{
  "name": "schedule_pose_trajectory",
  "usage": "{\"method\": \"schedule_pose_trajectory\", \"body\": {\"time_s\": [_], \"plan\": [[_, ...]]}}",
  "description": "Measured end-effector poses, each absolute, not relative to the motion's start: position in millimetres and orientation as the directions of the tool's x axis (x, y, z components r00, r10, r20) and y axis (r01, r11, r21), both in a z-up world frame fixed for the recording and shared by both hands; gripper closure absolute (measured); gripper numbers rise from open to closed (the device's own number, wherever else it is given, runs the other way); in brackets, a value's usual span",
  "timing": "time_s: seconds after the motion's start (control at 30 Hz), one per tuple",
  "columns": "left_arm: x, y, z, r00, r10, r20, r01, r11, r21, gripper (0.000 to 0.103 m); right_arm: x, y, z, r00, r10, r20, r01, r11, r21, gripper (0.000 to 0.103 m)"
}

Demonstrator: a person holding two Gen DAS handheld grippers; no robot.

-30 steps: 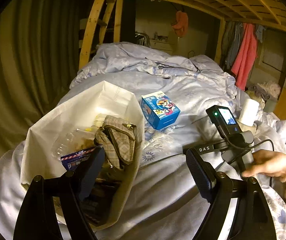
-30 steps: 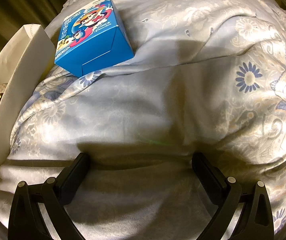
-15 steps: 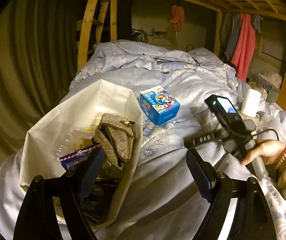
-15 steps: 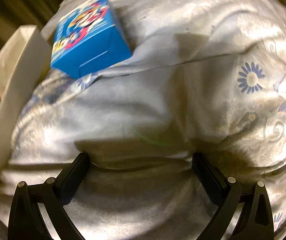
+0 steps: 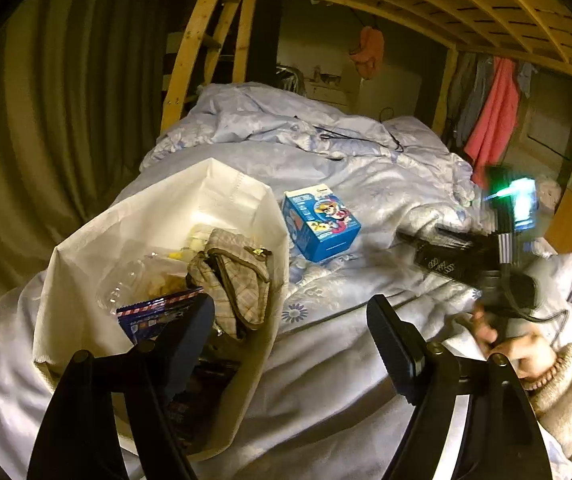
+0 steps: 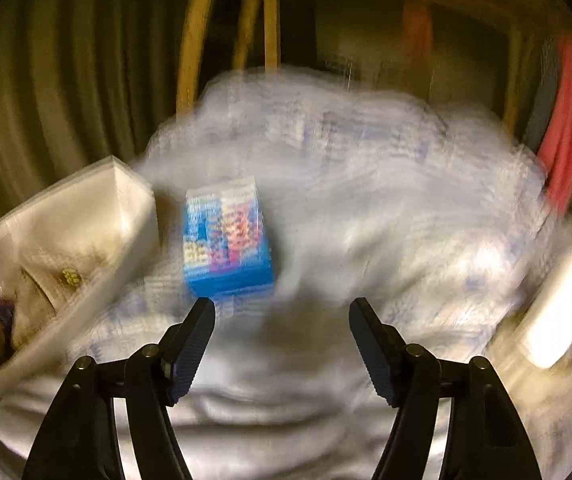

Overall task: Organize objects
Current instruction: 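Move the right gripper to the blue bandage box and close on it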

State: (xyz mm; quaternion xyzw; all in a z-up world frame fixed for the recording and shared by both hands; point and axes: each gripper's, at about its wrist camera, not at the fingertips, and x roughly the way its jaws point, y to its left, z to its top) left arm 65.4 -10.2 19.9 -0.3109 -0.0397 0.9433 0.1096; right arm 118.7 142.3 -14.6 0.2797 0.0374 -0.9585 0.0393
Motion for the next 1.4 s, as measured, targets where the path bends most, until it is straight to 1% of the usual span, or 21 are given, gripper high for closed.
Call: {"method": "schedule_pose_trajectory", "body": {"time_s": [0.03, 0.1, 0.13, 0.17, 0.2, 0.23, 0.27, 0.33, 0.37, 0.53, 0.57, 0.67, 0.8, 0.87, 0.93, 1.0, 1.07, 1.13, 1.23, 1.3, 1.4], "plan": [[65, -11, 19, -0.780, 0.234, -0.581, -0.181, -0.972, -0.149, 0.025, 101, 142, -24, -0.878, -0.032, -0.477, 0.086, -0.992, -0.092, 0.026], [64, -12, 19, -0.777, 0.238, -0.583, -0.180, -0.971, -0.158, 0.025, 90, 123, -21, -0.917, -0.003, -0.399, 0.075, -0.983, -0.166, 0.021], [64, -12, 19, -0.776, 0.238, -0.584, -0.178, -0.971, -0.159, 0.025, 81, 108, -43, -0.933, 0.012, -0.359, 0.069, -0.975, -0.212, 0.020], [64, -12, 19, -0.777, 0.238, -0.583, -0.177, -0.971, -0.159, 0.025, 50, 119, -33, -0.944, 0.024, -0.329, 0.062, -0.967, -0.247, 0.020], [64, -12, 19, -0.777, 0.239, -0.582, -0.179, -0.971, -0.159, 0.025, 60, 107, -34, -0.956, 0.042, -0.291, 0.048, -0.955, -0.294, 0.020], [64, -12, 19, -0.777, 0.239, -0.582, -0.180, -0.971, -0.158, 0.025, 57, 114, -6, -0.960, 0.045, -0.275, 0.045, -0.948, -0.314, 0.019], [64, -12, 19, -0.778, 0.238, -0.582, -0.180, -0.971, -0.157, 0.025, 43, 118, 9, -0.964, 0.047, -0.260, 0.047, -0.938, -0.344, 0.019], [64, -12, 19, -0.777, 0.240, -0.582, -0.181, -0.971, -0.158, 0.025, 37, 128, 16, -0.964, 0.030, -0.263, 0.075, -0.922, -0.380, 0.019], [64, -12, 19, -0.777, 0.239, -0.583, -0.180, -0.971, -0.158, 0.025, 27, 123, -1, -0.963, 0.020, -0.268, 0.088, -0.919, -0.385, 0.019], [64, -13, 19, -0.777, 0.237, -0.584, -0.178, -0.971, -0.158, 0.025, 34, 118, 13, -0.957, -0.006, -0.291, 0.125, -0.912, -0.391, 0.019], [64, -13, 19, -0.777, 0.236, -0.584, -0.177, -0.972, -0.157, 0.025, 33, 118, 16, -0.954, -0.014, -0.300, 0.134, -0.914, -0.382, 0.019], [64, -14, 19, -0.777, 0.229, -0.586, -0.171, -0.973, -0.153, 0.025, 29, 125, 29, -0.928, -0.074, -0.364, 0.194, -0.933, -0.304, 0.019], [61, -16, 20, -0.785, 0.205, -0.584, -0.154, -0.979, -0.137, 0.025, 10, 135, 32, -0.880, -0.137, -0.455, 0.241, -0.954, -0.178, 0.019], [56, -16, 23, -0.795, 0.175, -0.581, -0.135, -0.984, -0.112, 0.025, -7, 142, 35, -0.849, -0.173, -0.498, 0.253, -0.963, -0.096, 0.019], [45, -15, 25, -0.781, 0.160, -0.603, -0.133, -0.987, -0.089, 0.025, -24, 145, 40, -0.810, -0.220, -0.543, 0.269, -0.963, -0.010, 0.019], [33, -15, 28, -0.769, 0.152, -0.621, -0.132, -0.988, -0.078, 0.025, -56, 147, 42, -0.745, -0.286, -0.603, 0.281, -0.954, 0.106, 0.019], [23, -15, 31, -0.772, 0.133, -0.621, -0.121, -0.991, -0.062, 0.025, -87, 144, 37, -0.701, -0.289, -0.652, 0.252, -0.956, 0.154, 0.019], [14, -14, 31, -0.783, 0.082, -0.617, -0.087, -0.996, -0.022, 0.025, -115, 140, 27, -0.668, -0.245, -0.703, 0.212, -0.968, 0.136, 0.019], [3, -9, 26, -0.757, 0.081, -0.649, -0.099, -0.995, -0.009, 0.025, -142, 124, 13, -0.644, -0.163, -0.748, 0.196, -0.980, 0.045, 0.019], [2, -7, 21, -0.748, 0.079, -0.659, -0.109, -0.994, 0.005, 0.027, -157, 112, 0, -0.610, -0.124, -0.783, 0.230, -0.973, -0.024, 0.019], [2, -7, 17, -0.745, 0.051, -0.665, -0.098, -0.995, 0.033, 0.027, -169, 109, -12, -0.592, -0.163, -0.789, 0.271, -0.963, -0.004, 0.021]]}}
